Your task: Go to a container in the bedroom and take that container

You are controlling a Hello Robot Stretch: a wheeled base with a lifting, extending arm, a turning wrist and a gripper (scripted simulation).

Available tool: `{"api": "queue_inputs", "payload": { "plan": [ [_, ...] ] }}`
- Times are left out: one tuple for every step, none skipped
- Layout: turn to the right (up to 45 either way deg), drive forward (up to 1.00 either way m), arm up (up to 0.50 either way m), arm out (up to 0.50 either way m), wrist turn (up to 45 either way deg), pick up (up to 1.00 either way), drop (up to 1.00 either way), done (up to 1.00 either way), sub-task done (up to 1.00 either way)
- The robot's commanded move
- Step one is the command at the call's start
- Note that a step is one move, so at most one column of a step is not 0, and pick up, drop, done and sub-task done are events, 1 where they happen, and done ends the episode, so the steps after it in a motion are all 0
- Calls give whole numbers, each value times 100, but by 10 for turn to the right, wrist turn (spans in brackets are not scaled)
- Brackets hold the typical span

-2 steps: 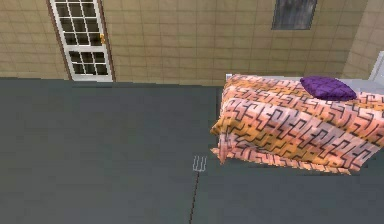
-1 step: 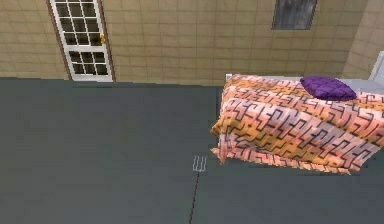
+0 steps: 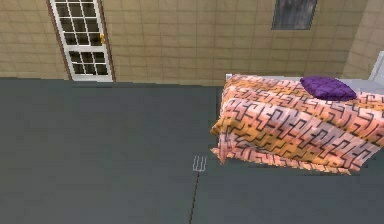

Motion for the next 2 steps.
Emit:
{"api": "queue_inputs", "payload": {
  "plan": [
    [0, 0, 0, 0, 450, 0, 0, 0, 0],
    [0, 0, 0, 0, 180, 0, 0, 0, 0]
  ]
}}
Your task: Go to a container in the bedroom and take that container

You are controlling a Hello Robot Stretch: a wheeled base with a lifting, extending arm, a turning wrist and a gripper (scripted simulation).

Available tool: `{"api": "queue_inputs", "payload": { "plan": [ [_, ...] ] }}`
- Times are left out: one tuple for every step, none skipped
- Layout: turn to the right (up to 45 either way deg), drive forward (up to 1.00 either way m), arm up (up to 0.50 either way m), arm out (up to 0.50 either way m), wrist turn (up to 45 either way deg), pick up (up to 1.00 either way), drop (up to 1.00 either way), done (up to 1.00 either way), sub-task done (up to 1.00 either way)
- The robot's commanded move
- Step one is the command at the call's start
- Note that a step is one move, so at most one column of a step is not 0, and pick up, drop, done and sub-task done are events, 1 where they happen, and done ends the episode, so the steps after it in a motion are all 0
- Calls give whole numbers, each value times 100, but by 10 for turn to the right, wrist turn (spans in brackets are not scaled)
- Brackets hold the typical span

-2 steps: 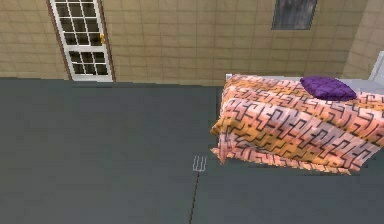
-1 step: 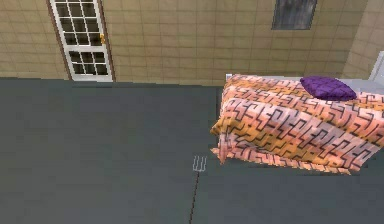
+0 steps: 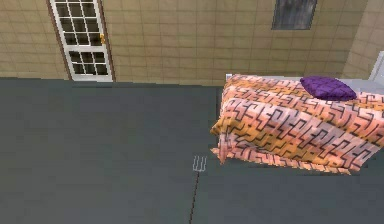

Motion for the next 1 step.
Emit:
{"api": "queue_inputs", "payload": {
  "plan": [
    [0, 0, -30, 0, 0, 0, 0, 0, 0]
  ]
}}
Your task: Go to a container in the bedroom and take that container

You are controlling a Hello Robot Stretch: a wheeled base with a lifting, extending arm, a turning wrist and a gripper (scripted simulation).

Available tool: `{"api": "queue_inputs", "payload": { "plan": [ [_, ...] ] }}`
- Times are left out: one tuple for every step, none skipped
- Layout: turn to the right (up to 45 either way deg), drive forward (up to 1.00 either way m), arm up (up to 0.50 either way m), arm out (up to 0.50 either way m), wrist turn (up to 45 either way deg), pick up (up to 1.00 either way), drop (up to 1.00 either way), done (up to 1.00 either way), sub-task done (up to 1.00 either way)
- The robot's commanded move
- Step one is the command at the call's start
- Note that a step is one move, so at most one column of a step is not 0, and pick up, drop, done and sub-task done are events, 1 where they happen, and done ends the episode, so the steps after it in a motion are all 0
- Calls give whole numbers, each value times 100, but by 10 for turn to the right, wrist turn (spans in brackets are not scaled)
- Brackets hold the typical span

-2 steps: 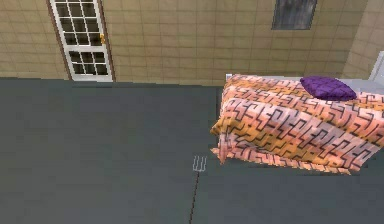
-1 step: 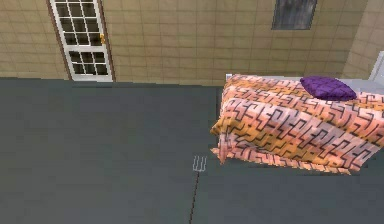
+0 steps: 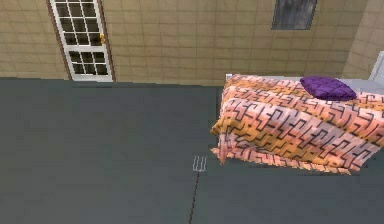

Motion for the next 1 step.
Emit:
{"api": "queue_inputs", "payload": {
  "plan": [
    [0, 0, 0, 0, 0, 100, 0, 0, 0]
  ]
}}
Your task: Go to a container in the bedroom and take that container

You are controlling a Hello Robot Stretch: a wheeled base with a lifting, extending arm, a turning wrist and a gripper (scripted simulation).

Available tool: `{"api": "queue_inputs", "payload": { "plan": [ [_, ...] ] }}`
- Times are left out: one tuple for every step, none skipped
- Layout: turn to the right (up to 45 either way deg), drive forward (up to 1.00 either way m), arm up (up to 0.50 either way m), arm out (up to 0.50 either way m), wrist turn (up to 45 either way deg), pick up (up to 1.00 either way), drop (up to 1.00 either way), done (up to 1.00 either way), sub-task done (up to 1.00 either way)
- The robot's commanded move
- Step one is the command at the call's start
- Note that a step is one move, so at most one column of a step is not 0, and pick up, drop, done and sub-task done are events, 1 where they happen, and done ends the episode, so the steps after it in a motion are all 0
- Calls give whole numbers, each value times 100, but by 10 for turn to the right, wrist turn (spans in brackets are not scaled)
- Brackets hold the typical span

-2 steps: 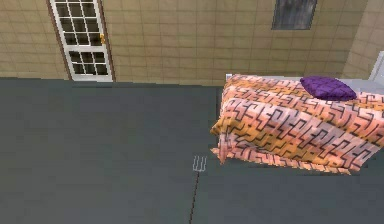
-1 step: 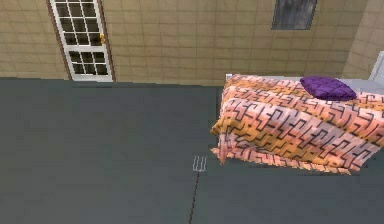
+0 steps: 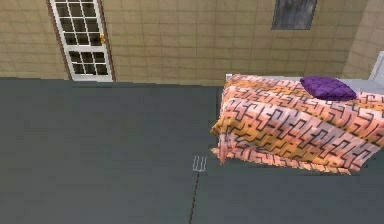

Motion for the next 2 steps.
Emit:
{"api": "queue_inputs", "payload": {
  "plan": [
    [0, 0, 10, 0, 0, 0, 0, 0, 0],
    [0, 0, 0, 0, 0, 0, 0, 100, 0]
  ]
}}
